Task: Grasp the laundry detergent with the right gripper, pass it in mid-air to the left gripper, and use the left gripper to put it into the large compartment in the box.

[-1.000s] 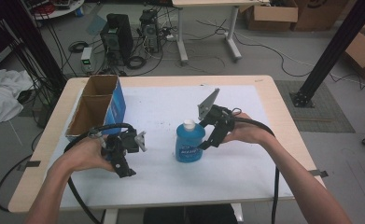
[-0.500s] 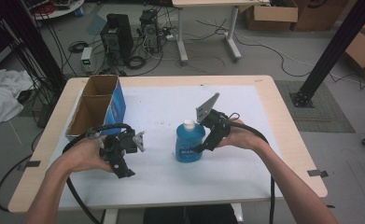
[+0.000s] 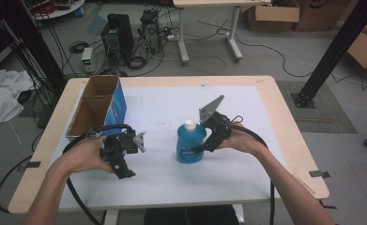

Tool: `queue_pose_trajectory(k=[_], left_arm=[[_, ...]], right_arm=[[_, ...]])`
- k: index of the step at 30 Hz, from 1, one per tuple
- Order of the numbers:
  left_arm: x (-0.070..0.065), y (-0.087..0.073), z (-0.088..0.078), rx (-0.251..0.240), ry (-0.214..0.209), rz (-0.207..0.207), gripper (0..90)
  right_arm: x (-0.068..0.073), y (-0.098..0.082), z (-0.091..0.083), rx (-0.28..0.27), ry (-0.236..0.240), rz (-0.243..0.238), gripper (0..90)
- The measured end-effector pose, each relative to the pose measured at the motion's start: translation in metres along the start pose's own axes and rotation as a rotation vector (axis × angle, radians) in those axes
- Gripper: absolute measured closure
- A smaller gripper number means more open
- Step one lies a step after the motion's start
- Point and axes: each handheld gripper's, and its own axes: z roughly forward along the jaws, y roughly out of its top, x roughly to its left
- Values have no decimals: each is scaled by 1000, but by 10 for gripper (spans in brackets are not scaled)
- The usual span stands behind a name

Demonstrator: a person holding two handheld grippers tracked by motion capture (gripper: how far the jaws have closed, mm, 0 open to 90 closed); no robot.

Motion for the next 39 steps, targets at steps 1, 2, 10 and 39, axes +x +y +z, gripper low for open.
queue_pose_trajectory(k=[1, 2, 10, 39], left_arm=[[0, 0, 0, 1, -1, 0, 160], [0, 0, 0, 1, -1, -1, 160], [1, -1, 0, 1, 1, -3, 160], [1, -4, 1, -2, 5, -12, 160]], right_arm=[[0, 0, 1, -1, 3, 4, 249], [0, -1, 1, -1, 4, 4, 250], [0, -1, 6, 5, -5, -9, 267], [1, -5, 12, -14, -24, -11, 373]])
